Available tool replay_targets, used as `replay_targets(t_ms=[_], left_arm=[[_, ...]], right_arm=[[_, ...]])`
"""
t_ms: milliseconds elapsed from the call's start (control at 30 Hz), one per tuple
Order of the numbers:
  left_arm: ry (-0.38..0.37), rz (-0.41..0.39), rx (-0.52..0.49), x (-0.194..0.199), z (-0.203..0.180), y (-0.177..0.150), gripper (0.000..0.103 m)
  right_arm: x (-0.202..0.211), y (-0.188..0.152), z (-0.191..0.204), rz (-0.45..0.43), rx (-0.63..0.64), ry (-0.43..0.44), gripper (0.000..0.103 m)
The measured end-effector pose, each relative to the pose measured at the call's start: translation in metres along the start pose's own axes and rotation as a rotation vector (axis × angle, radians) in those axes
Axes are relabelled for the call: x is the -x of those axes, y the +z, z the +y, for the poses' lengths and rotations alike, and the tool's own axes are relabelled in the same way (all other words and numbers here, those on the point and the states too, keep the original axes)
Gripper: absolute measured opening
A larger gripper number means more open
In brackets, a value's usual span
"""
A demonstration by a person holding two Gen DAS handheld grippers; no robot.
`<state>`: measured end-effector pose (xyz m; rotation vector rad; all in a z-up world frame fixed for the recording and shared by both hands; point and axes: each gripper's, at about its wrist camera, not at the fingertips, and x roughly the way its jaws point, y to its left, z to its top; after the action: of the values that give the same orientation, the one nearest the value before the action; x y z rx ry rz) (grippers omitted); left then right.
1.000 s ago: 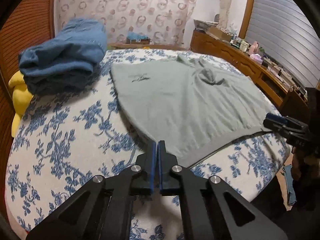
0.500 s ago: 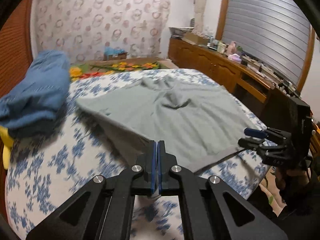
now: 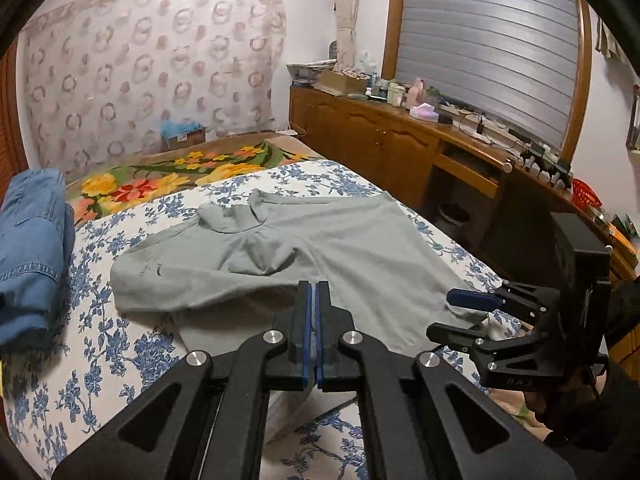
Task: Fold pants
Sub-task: 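Lift the held shirt side and fold it over the middle, release, then grasp the hem on the other shirt side with the right gripper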
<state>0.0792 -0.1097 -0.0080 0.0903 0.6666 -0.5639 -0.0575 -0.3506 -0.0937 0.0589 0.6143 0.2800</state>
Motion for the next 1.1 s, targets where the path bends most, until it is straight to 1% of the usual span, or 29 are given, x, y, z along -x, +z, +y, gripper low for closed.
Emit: replay_targets(t_ms=[67, 133, 200, 233, 300, 333, 400, 433, 500, 600, 767, 1033, 1100], left_arm=[[0.008, 0.008, 0.002, 0.000, 0.000, 0.000, 0.002], [0.035, 0.019, 0.001, -0.002, 0.002, -0.002, 0.003], [0.080, 0.032, 0.008, -0.003, 0.007, -0.005, 0.015], [0.095, 0.038, 0.014, -0.005, 0.009, -0.006, 0.018], [0.115, 0.039, 0.034, -0.003, 0.017, -0.009, 0.029], [0.124, 0.033, 0.047, -0.001, 0.022, -0.011, 0.032], [0.144, 0.029, 0.061, 0.002, 0.030, -0.016, 0.052], [0.152, 0.023, 0.068, 0.004, 0.034, -0.019, 0.054], [0.161, 0.021, 0.079, 0.007, 0.041, -0.025, 0.063], [0.166, 0.034, 0.102, 0.008, 0.052, -0.036, 0.070], [0.176, 0.065, 0.143, 0.005, 0.066, -0.057, 0.072], [0.185, 0.117, 0.161, 0.001, 0.074, -0.081, 0.072], [0.184, 0.127, 0.169, 0.000, 0.077, -0.085, 0.072]], right_arm=[[0.000, -0.001, 0.001, -0.001, 0.002, 0.000, 0.057], [-0.001, -0.001, 0.002, 0.001, 0.004, 0.000, 0.057], [-0.001, -0.001, 0.002, 0.002, 0.004, 0.000, 0.057], [-0.001, -0.001, 0.002, 0.002, 0.004, 0.000, 0.057], [-0.002, 0.001, 0.003, 0.002, 0.007, 0.001, 0.057], [-0.003, 0.001, 0.005, 0.001, 0.009, 0.002, 0.057], [-0.003, 0.003, 0.007, -0.004, 0.013, 0.006, 0.057], [-0.003, 0.004, 0.008, -0.008, 0.015, 0.009, 0.057], [-0.004, 0.006, 0.011, -0.018, 0.017, 0.020, 0.057], [-0.006, 0.008, 0.018, -0.028, 0.018, 0.055, 0.057], [-0.011, 0.012, 0.035, -0.034, 0.043, 0.099, 0.057], [-0.027, 0.020, 0.057, -0.025, 0.107, 0.148, 0.056], [-0.032, 0.019, 0.059, -0.016, 0.112, 0.160, 0.053]])
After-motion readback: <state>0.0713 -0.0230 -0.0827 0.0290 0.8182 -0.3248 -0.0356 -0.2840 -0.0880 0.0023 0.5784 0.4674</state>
